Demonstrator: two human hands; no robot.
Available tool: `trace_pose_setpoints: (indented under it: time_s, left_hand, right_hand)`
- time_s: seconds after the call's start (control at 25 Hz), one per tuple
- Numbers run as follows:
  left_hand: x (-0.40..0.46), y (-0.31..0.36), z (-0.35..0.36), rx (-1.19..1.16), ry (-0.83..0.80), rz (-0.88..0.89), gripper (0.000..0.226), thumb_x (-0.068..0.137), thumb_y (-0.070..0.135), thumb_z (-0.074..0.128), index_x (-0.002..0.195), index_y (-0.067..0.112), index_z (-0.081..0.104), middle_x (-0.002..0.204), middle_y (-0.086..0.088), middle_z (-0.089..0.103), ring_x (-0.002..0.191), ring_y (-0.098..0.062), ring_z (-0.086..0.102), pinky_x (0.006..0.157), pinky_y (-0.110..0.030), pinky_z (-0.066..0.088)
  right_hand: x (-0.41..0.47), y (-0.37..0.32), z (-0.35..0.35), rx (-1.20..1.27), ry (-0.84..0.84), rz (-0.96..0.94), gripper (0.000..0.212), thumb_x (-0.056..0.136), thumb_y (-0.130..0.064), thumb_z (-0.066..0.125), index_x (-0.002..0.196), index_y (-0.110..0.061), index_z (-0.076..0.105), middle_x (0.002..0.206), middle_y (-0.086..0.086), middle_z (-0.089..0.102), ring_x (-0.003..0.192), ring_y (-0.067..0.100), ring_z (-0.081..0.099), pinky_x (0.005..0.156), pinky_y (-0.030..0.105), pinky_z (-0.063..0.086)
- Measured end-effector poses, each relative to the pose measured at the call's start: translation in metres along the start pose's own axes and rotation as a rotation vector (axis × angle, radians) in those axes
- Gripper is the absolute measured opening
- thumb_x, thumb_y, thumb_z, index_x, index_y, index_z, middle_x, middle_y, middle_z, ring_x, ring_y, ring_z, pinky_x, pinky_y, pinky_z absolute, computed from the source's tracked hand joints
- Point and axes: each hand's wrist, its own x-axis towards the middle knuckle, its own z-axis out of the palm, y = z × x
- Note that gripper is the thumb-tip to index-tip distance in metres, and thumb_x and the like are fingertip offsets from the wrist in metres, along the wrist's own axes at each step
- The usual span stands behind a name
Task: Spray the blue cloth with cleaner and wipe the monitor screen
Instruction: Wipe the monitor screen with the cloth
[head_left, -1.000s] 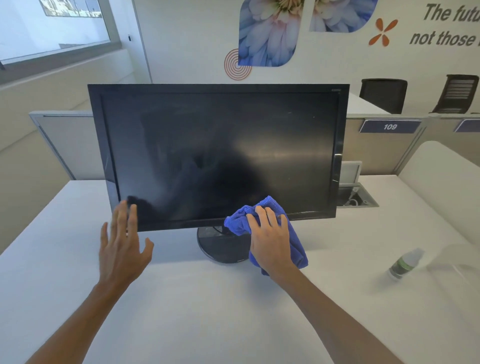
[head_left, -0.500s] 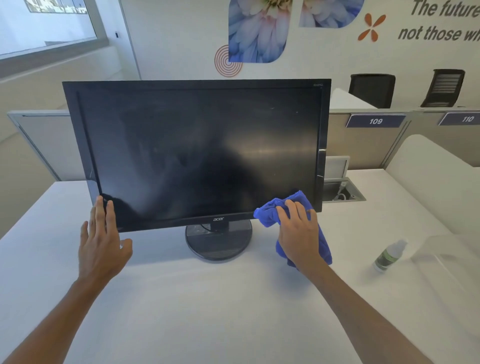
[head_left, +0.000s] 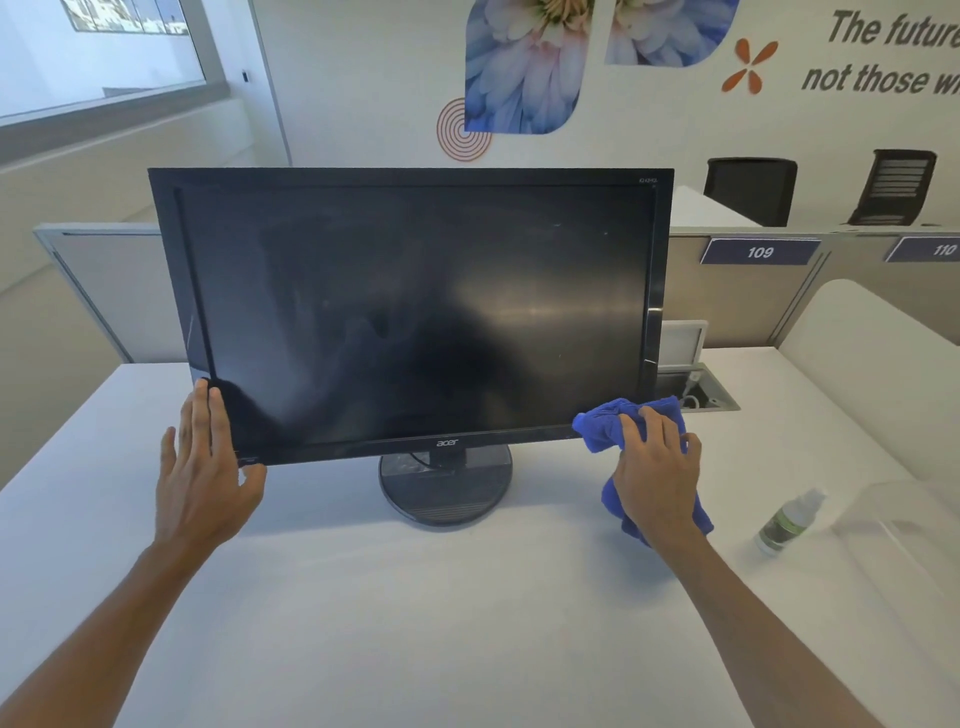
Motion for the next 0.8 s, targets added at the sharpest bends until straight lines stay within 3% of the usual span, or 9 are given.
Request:
trace_pose_setpoints:
  time_s: [0.2, 0.32, 0.48, 0.64, 0.8]
  left_hand:
    - [0.011, -0.005, -0.004, -0.002, 0.02, -0.025, 0.096, 0.077, 0.012, 0.067, 0.152, 0.005, 0.007, 0.161, -0.018, 0.009, 0.146, -0.041, 0.015, 0.112, -0.06, 0.021]
    - [0.027, -0.006, -0.013, -0.03, 0.056, -0.018, 0.089, 0.08, 0.021, 0.057, 0.152, 0.006, 0.005, 0.161, -0.019, 0.007, 0.146, -0.042, 0.014, 0.113, -0.057, 0.017]
    - [0.054, -0.003, -0.024, -0.036, 0.113, 0.017, 0.086, 0.077, 0.027, 0.042, 0.152, 0.005, 0.005, 0.161, -0.02, 0.006, 0.145, -0.043, 0.016, 0.113, -0.055, 0.018]
    - [0.068, 0.002, -0.024, -0.047, 0.154, 0.004, 0.085, 0.077, 0.027, 0.04, 0.152, 0.004, 0.006, 0.161, -0.018, 0.004, 0.145, -0.042, 0.014, 0.114, -0.054, 0.018]
    - [0.066, 0.001, -0.021, -0.054, 0.149, -0.012, 0.084, 0.08, 0.029, 0.039, 0.153, 0.007, 0.004, 0.162, -0.013, 0.0, 0.148, -0.037, 0.009, 0.115, -0.054, 0.015]
  right_hand:
    - [0.006, -0.003, -0.003, 0.09, 0.028, 0.097, 0.04, 0.075, 0.001, 0.073, 0.114, -0.006, 0.067, 0.117, 0.019, 0.064, 0.103, 0.041, 0.061, 0.087, 0.053, 0.045]
    - [0.045, -0.005, -0.029, 0.237, 0.175, 0.226, 0.038, 0.086, -0.002, 0.059, 0.123, -0.008, 0.06, 0.122, 0.017, 0.06, 0.108, 0.039, 0.057, 0.092, 0.052, 0.043]
    - [0.132, -0.012, -0.077, 0.268, 0.338, 0.185, 0.042, 0.09, -0.008, 0.055, 0.132, -0.012, 0.056, 0.132, 0.014, 0.054, 0.117, 0.036, 0.051, 0.096, 0.05, 0.039]
    - [0.209, -0.019, -0.11, 0.123, 0.306, 0.105, 0.045, 0.094, -0.016, 0.05, 0.139, -0.018, 0.048, 0.134, 0.011, 0.048, 0.122, 0.033, 0.046, 0.097, 0.05, 0.035]
    - [0.229, -0.022, -0.113, 0.019, 0.245, 0.062, 0.042, 0.093, -0.015, 0.049, 0.135, -0.015, 0.05, 0.13, 0.012, 0.047, 0.117, 0.034, 0.046, 0.096, 0.05, 0.034]
